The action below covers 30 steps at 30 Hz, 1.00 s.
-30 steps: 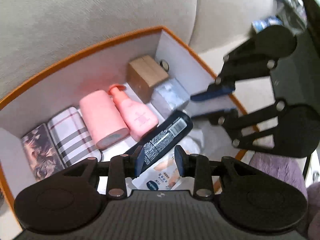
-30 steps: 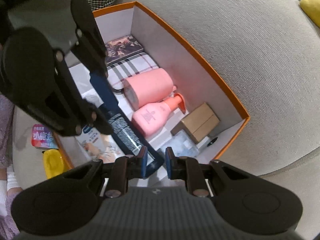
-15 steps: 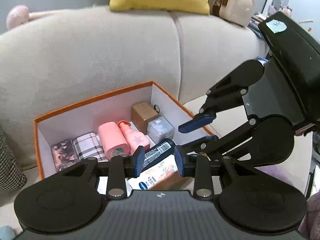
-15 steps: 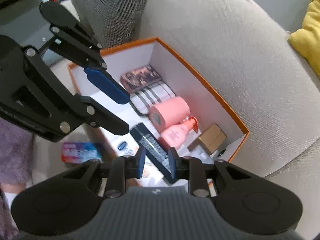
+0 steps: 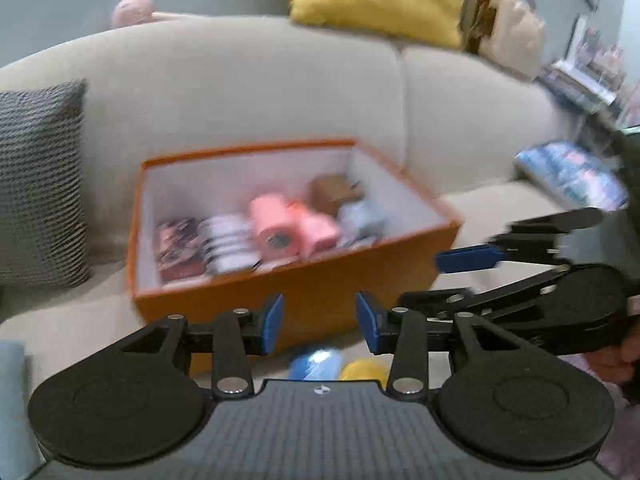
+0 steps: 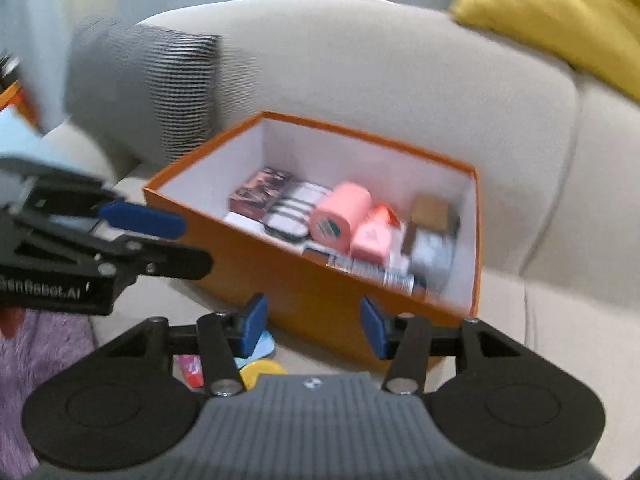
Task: Organize rigid objects
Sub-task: 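Withdraw both grippers from the orange box toward the card tin and tape measure, then grasp the blue-red card tin with the left gripper while the right grasps the yellow tape measure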
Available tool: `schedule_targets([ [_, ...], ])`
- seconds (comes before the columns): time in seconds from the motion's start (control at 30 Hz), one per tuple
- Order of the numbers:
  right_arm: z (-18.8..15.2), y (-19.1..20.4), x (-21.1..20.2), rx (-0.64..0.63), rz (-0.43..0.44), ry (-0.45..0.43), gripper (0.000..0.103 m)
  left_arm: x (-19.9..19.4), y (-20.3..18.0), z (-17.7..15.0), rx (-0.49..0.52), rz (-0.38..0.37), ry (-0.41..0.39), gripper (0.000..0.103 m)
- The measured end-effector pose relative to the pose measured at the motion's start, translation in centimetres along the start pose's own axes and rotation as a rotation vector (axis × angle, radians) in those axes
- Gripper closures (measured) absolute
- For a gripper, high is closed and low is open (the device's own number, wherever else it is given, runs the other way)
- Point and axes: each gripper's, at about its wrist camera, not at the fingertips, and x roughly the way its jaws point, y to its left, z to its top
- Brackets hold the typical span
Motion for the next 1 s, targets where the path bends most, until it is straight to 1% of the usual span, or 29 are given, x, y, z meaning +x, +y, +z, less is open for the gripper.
schedule_targets([
  [0.03, -0.8, 0.2, 0.3, 0.045, -0.014, 0.008, 0.048, 0.5, 0.2, -0.6, -0.016, 0.023, 0.018, 0.054],
  [0.13, -2.7, 0.7, 1.4, 0.153, -0.067, 0.046, 0.047, 1.6, 1.2, -2.3, -0.075, 0.035, 0.058, 0.054],
  [0.17, -3.4, 0.9, 1.9, 0.178, -0.073, 0.064, 0.047, 1.9, 1.4, -2.9, -0.095, 0.040, 0.066, 0.054],
  [0.27, -4.6, 1.7, 3.3, 0.189, -0.061, 0.120, 0.046, 2.7, 2.4, -4.3, -0.134, 0.052, 0.094, 0.054],
  [0.3, -4.9, 2.0, 3.7, 0.187, -0.054, 0.131, 0.043, 2.9, 2.7, -4.7, -0.144, 0.052, 0.105, 0.054],
  [0.37, -5.4, 2.3, 4.5, 0.202, -0.039, 0.152, 0.039, 3.2, 3.2, -5.4, -0.165, 0.064, 0.125, 0.054],
  [0.5, -5.7, 2.2, 7.0, 0.265, -0.021, 0.219, 0.039, 4.0, 3.8, -6.5, -0.194, 0.089, 0.154, 0.054],
  [0.57, -5.9, 2.2, 7.8, 0.275, -0.018, 0.238, 0.039, 4.2, 4.0, -7.0, -0.197, 0.097, 0.158, 0.054],
  [0.73, -6.2, 2.5, 8.1, 0.241, -0.021, 0.244, 0.037, 4.5, 4.5, -7.6, -0.240, 0.081, 0.159, 0.054],
  [0.83, -6.4, 3.2, 8.2, 0.185, -0.033, 0.247, 0.037, 4.6, 4.5, -7.7, -0.246, 0.073, 0.152, 0.054],
  [0.93, -6.6, 4.5, 8.2, 0.094, -0.066, 0.245, 0.043, 4.6, 4.6, -7.8, -0.242, 0.066, 0.156, 0.054],
  [1.0, -6.7, 5.4, 8.3, 0.043, -0.094, 0.241, 0.045, 4.8, 4.6, -7.7, -0.242, 0.068, 0.162, 0.054],
])
